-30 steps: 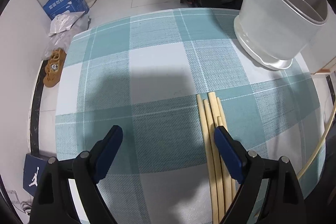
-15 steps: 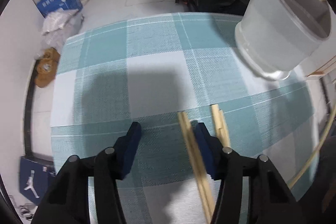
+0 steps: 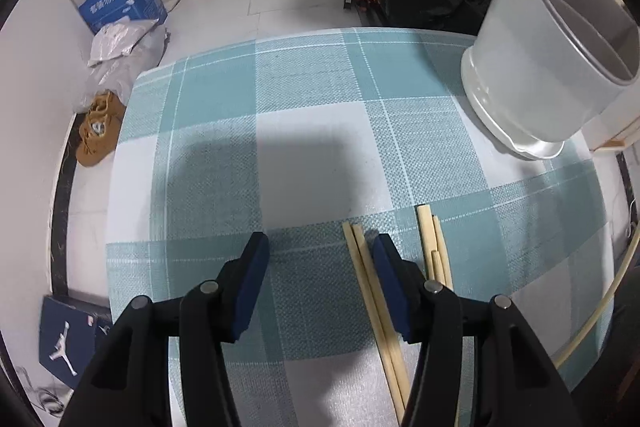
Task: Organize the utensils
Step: 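Grasp another chopstick with the left gripper while the right gripper holds its chopstick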
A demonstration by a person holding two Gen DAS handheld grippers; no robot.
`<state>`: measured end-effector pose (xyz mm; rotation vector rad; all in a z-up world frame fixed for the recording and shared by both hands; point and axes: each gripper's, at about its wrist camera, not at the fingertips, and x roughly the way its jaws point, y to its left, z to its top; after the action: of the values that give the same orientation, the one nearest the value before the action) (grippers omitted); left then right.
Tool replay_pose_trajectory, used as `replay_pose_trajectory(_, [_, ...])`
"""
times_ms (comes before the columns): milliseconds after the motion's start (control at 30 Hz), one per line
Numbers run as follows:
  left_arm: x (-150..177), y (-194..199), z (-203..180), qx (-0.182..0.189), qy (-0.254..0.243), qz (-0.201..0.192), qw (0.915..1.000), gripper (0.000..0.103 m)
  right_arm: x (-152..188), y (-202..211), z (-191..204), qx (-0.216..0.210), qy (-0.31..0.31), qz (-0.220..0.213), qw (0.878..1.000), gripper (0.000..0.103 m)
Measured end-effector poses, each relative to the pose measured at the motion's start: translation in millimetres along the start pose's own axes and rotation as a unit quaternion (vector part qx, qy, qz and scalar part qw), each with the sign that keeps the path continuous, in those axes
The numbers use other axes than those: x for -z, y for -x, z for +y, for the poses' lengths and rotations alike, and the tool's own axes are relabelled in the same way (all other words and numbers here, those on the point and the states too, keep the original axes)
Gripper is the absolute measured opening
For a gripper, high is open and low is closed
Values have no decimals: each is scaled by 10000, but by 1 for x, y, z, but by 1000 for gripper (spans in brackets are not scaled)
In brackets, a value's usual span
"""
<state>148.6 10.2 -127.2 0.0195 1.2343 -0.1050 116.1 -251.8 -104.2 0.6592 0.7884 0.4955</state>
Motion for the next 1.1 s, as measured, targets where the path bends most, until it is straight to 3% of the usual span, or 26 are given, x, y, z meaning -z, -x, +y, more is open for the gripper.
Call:
replay_pose_trajectory(133, [4, 9, 8, 160, 235, -117, 9995, 49, -1, 0, -1, -14, -34, -12, 10000, 6])
replay_pose_trajectory(233, [7, 3, 5, 236, 235, 25, 9994, 49, -1, -2, 0, -25, -21, 5, 10000, 6])
replay_pose_trajectory(567, [6, 1, 7, -56, 289, 100, 9995, 49, 1, -1, 2, 25, 16, -4, 10000, 6])
replay_pose_trajectory(833, [3, -4, -2, -228, -4, 256, 9994, 48, 2, -2, 4, 23, 49, 18, 10000, 6])
replay_pose_trajectory(1000, [0, -3, -12, -83, -113, 357, 9993, 4, 1, -1, 5, 29, 98, -8, 9999, 6])
replay_pose_trajectory(1100, [-1, -3, -18, -82, -208, 346, 9992, 2, 1, -1, 5, 45, 106, -16, 9999, 6])
